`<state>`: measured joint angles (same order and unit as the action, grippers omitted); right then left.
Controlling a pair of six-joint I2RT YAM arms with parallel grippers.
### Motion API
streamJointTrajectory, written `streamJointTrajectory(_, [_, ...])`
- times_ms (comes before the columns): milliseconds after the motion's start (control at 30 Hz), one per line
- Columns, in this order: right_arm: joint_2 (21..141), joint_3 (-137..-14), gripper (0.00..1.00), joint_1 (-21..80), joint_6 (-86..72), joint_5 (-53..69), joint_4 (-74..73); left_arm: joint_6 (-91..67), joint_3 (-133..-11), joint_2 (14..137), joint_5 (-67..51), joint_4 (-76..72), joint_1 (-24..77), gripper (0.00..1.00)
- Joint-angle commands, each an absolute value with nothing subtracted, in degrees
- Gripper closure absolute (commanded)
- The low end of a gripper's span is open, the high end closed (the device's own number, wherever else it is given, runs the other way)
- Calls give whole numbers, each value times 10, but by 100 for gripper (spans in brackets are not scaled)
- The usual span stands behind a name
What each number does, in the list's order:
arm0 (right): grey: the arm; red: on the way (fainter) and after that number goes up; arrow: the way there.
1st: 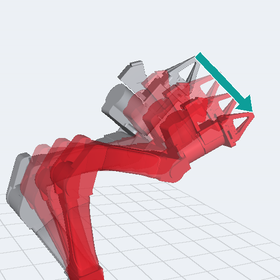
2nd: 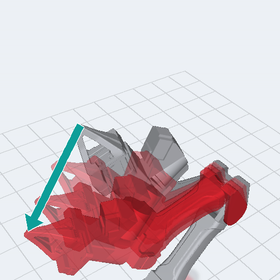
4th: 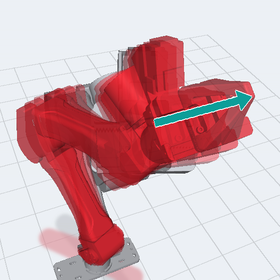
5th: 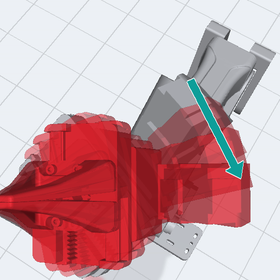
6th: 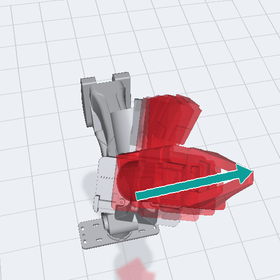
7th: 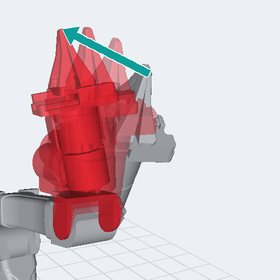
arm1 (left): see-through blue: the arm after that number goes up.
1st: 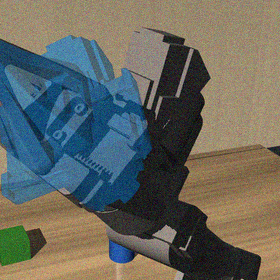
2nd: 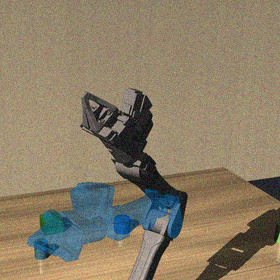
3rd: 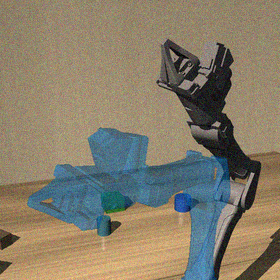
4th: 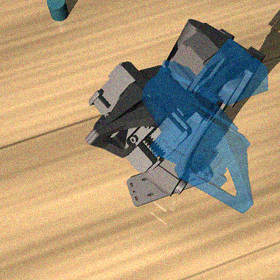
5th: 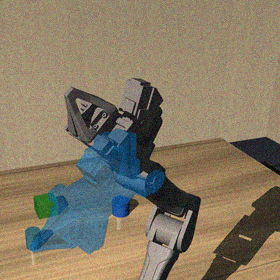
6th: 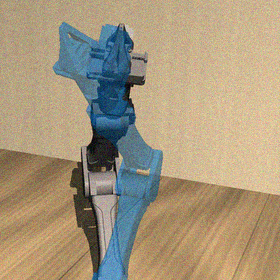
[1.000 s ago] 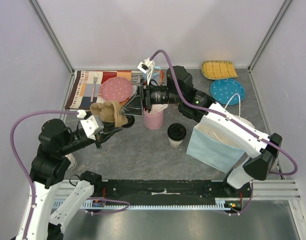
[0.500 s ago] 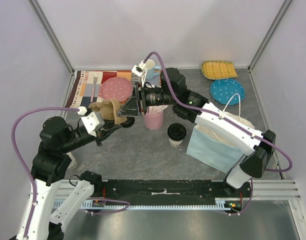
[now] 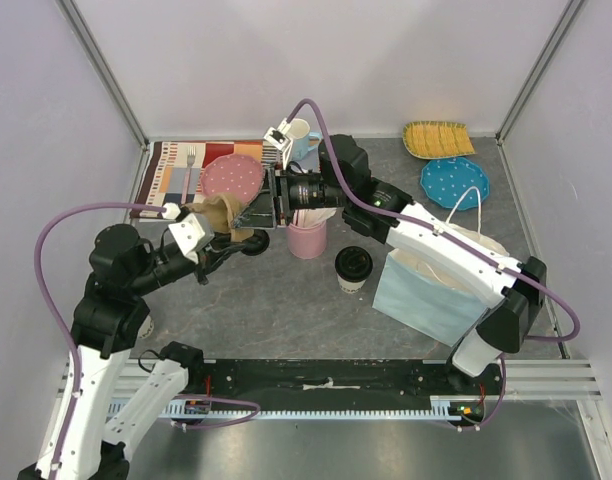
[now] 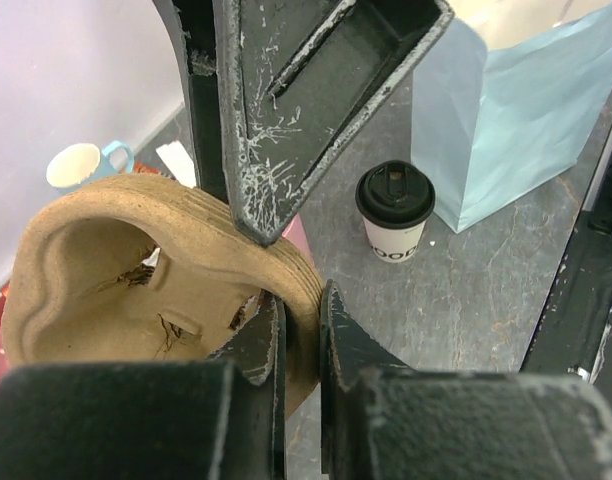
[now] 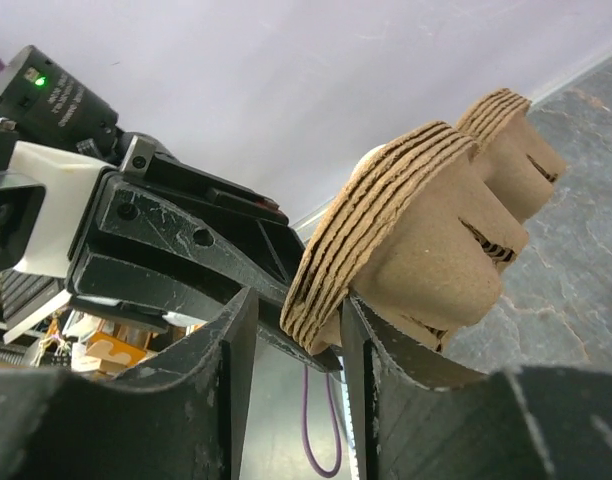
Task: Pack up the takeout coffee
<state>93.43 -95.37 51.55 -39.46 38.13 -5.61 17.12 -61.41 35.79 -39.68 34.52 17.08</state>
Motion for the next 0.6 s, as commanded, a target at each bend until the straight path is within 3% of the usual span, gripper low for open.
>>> streamJointTrajectory(0, [979,-949,55,541,-401,345,-44,175,-604,382,-517,265,184,98])
streamJointTrajectory(33, [987,-950,57,542,-401,341,-53,179,-603,382,-516,265,184,98])
streamJointTrajectory(267, [1001,-928,100,546,-403,330,-47,166,-593,385,-531,226,184,98])
streamJointTrajectory(433, [993,-904,100,547,-389,311,-54,95,-564,377,-496,223,183,95])
streamJointTrajectory(467, [991,-884,100,545,-384,309,-54,89,-554,374,-480,237,184,81])
streamJointTrajectory(567, [996,-847,100,549,-374,308,-53,76,-526,361,-457,283,183,64])
